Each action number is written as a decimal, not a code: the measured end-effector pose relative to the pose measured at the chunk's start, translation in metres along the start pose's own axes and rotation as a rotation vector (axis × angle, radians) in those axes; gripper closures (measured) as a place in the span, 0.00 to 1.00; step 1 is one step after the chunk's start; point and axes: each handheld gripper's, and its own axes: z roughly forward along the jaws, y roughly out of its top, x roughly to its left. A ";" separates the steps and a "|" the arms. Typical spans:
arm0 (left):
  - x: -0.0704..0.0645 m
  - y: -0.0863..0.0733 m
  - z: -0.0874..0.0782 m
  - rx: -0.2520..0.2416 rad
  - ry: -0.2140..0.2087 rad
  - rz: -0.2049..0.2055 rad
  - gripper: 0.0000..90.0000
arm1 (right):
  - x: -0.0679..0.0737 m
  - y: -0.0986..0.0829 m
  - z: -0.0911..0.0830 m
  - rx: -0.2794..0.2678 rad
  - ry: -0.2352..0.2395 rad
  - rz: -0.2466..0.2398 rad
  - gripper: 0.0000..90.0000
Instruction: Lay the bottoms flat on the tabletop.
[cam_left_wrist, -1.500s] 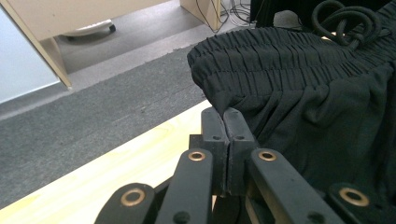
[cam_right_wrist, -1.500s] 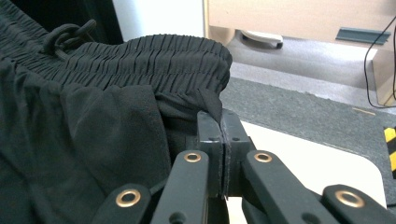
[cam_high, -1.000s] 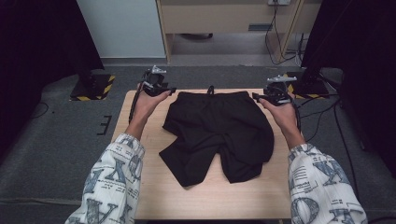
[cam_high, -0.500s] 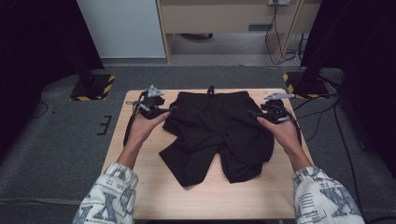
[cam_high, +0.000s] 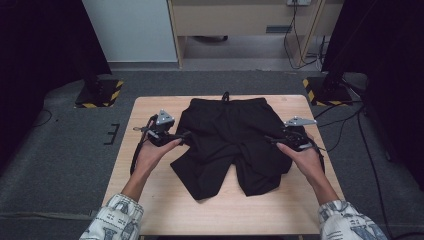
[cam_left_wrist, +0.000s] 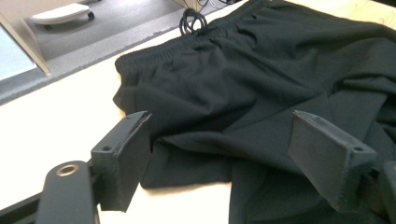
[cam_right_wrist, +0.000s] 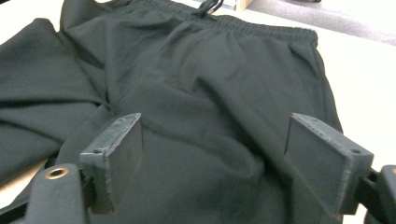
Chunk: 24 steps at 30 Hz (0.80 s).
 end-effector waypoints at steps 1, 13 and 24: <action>-0.001 -0.003 0.001 -0.002 -0.003 0.001 0.19 | 0.001 -0.003 -0.001 -0.001 -0.002 -0.001 0.19; -0.026 -0.066 0.003 0.003 -0.021 0.036 0.14 | 0.019 -0.050 -0.008 -0.011 0.050 0.003 0.14; -0.037 -0.088 -0.005 0.042 -0.015 0.019 0.13 | 0.023 -0.081 -0.032 -0.012 -0.004 -0.050 0.36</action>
